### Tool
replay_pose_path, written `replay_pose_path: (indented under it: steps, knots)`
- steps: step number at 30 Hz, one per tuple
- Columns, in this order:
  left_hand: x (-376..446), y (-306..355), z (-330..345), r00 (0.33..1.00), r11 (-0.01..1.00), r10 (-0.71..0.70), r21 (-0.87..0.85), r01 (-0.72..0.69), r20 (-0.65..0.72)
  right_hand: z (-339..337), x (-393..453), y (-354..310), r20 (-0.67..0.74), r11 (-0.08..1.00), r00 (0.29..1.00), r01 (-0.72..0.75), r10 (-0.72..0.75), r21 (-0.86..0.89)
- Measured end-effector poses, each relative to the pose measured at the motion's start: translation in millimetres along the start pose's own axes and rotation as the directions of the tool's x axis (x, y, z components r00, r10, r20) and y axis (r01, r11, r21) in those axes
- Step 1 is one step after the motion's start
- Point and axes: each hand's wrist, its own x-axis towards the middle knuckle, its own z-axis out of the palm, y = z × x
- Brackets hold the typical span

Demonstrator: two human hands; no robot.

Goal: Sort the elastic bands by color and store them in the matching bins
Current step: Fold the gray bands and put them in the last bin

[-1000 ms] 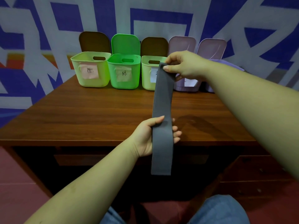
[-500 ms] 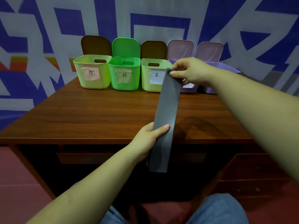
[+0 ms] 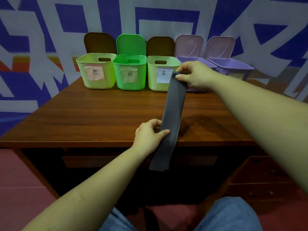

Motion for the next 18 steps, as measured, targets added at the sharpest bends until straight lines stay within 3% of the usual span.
replay_pose_path:
  steps: [4, 7, 10, 14, 18]
  knots:
    - [18, -2, -3, 0.998, 0.996, -0.040, 0.078, 0.036, 0.053, 21, 18, 14, -0.054, 0.999, 0.999, -0.009, 0.007, -0.033]
    - [25, -2, -3, 0.988, 0.998, -0.061, -0.017, 0.064, 0.140, 35, 28, 22, -0.041, 0.999, 0.999, -0.033, 0.032, -0.021]
    - [34, 4, -3, 0.959, 0.963, -0.098, -0.216, 0.158, 0.265, 41, 35, 20, 0.018, 0.989, 0.997, -0.076, 0.074, 0.130]
    - [40, 9, -3, 0.898, 0.839, -0.096, -0.450, 0.306, 0.430, 22, 39, 4, 0.170, 0.955, 0.985, -0.085, 0.037, 0.286]
    - [32, 11, -1, 0.824, 0.630, -0.037, -0.627, 0.458, 0.565, -8, 30, -12, 0.221, 0.944, 0.975, -0.040, -0.035, 0.327]
